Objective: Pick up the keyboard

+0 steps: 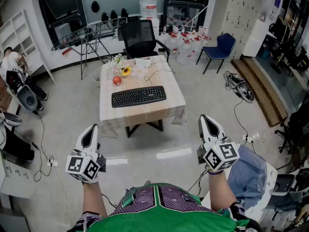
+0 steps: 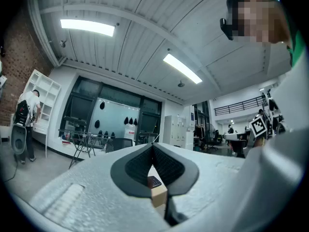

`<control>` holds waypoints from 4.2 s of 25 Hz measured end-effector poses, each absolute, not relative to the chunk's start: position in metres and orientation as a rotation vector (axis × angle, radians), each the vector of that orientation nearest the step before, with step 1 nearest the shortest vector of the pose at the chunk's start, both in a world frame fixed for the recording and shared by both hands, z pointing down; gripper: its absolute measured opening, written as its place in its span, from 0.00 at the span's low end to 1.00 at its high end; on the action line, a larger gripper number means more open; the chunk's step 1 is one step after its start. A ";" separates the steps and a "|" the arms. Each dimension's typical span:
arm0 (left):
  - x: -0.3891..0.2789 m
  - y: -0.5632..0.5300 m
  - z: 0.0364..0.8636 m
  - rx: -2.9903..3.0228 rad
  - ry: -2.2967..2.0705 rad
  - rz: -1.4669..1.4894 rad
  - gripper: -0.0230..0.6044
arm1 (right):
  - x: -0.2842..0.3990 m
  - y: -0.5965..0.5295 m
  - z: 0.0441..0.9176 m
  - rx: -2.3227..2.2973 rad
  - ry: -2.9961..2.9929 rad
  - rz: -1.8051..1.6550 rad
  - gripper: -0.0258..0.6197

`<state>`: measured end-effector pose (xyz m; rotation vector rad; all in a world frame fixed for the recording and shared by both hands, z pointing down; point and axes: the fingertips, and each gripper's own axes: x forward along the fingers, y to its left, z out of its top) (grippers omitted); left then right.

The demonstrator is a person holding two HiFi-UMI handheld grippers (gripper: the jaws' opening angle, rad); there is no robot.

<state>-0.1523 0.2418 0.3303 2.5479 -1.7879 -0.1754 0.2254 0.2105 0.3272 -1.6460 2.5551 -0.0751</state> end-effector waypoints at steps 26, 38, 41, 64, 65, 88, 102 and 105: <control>-0.191 0.209 0.358 2.510 -1.781 -0.189 0.06 | 0.179 0.177 0.332 -1.592 2.565 -0.099 0.04; -0.228 0.156 0.382 2.499 -1.720 -0.157 0.06 | 0.138 0.137 0.346 -1.634 2.614 -0.134 0.04; -0.227 0.137 0.390 2.490 -1.700 -0.142 0.07 | 0.140 0.120 0.349 -1.643 2.625 -0.142 0.04; -0.162 -0.041 0.377 2.393 -1.897 -0.016 0.07 | 0.192 -0.102 0.370 -1.472 2.781 -0.110 0.04; -0.160 -0.046 0.377 2.390 -1.899 -0.012 0.07 | 0.194 -0.109 0.372 -1.470 2.778 -0.118 0.04; -0.212 -0.171 0.470 2.324 -1.754 0.157 0.34 | 0.134 -0.213 0.449 -1.415 2.952 -0.411 0.40; -0.254 -0.206 0.565 2.244 -1.579 0.336 0.34 | 0.112 -0.243 0.545 -1.581 2.996 -0.704 0.40; -0.262 -0.212 0.584 2.238 -1.545 0.369 0.34 | 0.108 -0.247 0.565 -1.615 2.985 -0.771 0.40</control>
